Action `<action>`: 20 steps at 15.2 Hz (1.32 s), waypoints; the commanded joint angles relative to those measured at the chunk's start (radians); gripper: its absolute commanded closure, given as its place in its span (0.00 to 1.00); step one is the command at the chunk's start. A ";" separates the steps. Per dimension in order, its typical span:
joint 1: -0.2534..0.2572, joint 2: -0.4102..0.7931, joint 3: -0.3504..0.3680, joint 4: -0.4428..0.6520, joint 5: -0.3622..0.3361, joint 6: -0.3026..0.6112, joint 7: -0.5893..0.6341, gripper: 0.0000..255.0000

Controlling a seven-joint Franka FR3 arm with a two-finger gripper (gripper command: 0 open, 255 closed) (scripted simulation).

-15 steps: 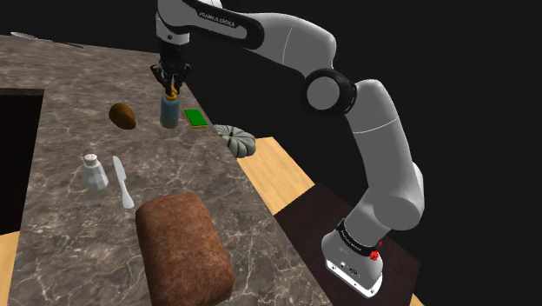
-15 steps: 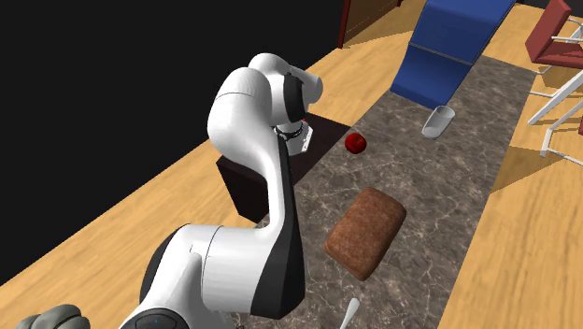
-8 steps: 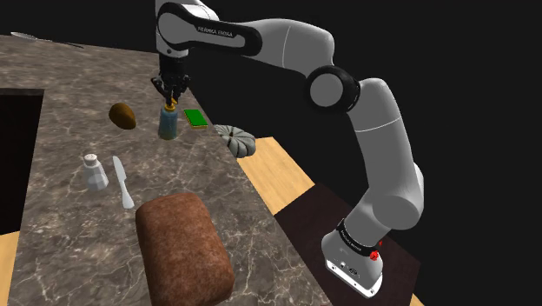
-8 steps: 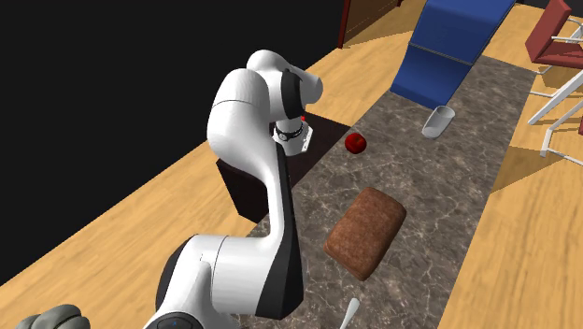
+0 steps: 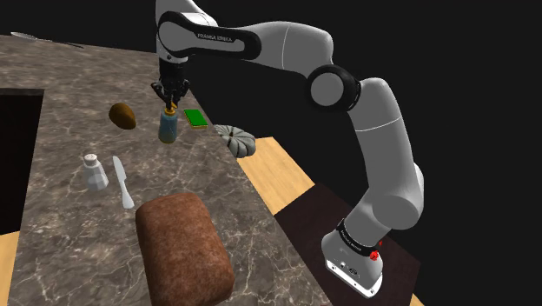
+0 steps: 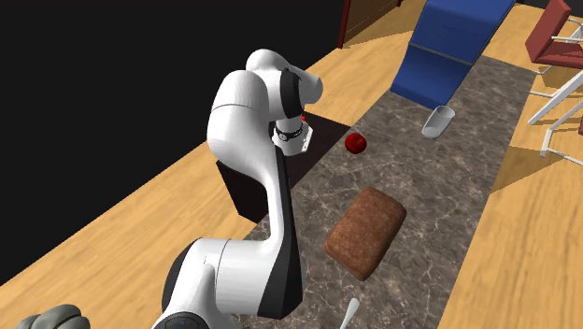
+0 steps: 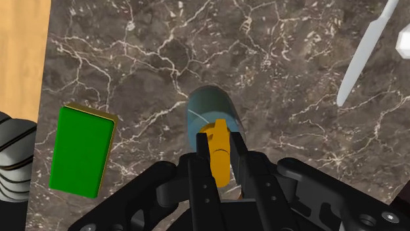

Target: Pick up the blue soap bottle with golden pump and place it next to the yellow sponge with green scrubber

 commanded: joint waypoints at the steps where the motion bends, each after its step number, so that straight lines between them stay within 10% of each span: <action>1: 0.000 0.002 0.000 -0.004 0.000 0.001 0.001 1.00; 2: 0.000 0.002 0.000 -0.004 0.000 0.001 0.001 1.00; 3: -0.001 0.003 0.000 -0.003 0.000 0.001 0.000 0.00; 20: 0.026 0.020 -0.002 0.158 0.002 -0.140 -0.014 0.00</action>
